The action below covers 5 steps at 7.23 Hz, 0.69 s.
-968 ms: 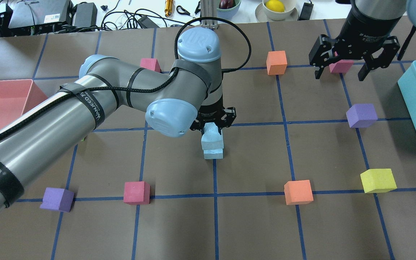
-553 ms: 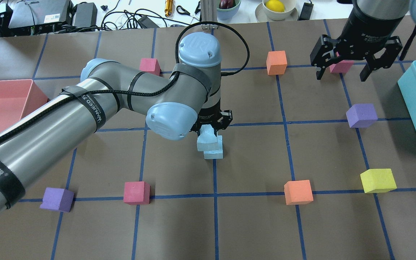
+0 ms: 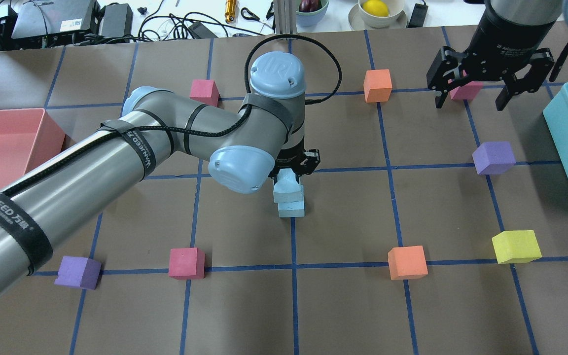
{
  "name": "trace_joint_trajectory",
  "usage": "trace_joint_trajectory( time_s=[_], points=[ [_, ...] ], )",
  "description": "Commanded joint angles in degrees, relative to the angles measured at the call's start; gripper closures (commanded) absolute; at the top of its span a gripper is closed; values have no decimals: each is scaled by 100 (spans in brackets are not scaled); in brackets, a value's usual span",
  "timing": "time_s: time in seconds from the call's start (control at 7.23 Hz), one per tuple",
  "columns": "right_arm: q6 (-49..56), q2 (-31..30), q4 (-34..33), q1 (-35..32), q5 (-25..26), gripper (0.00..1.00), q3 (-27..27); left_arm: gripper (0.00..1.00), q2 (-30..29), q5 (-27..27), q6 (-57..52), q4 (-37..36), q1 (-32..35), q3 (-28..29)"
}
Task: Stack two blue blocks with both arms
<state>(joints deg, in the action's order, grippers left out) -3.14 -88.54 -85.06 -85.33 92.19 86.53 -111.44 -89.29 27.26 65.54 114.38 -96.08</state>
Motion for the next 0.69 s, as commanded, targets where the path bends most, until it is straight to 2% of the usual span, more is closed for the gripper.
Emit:
trace_joint_trajectory(
  time_s=[0.0,0.41,0.55],
  points=[
    [-12,-75,25,-1,9,0,30,83,25,122,7,3,23,2],
    [-12,-75,25,-1,0,0,30,83,0,88,7,73,111,-25],
    [-3,-75,16,-1,-8,0,30,78,17,44,-11,73,111,-16]
  ],
)
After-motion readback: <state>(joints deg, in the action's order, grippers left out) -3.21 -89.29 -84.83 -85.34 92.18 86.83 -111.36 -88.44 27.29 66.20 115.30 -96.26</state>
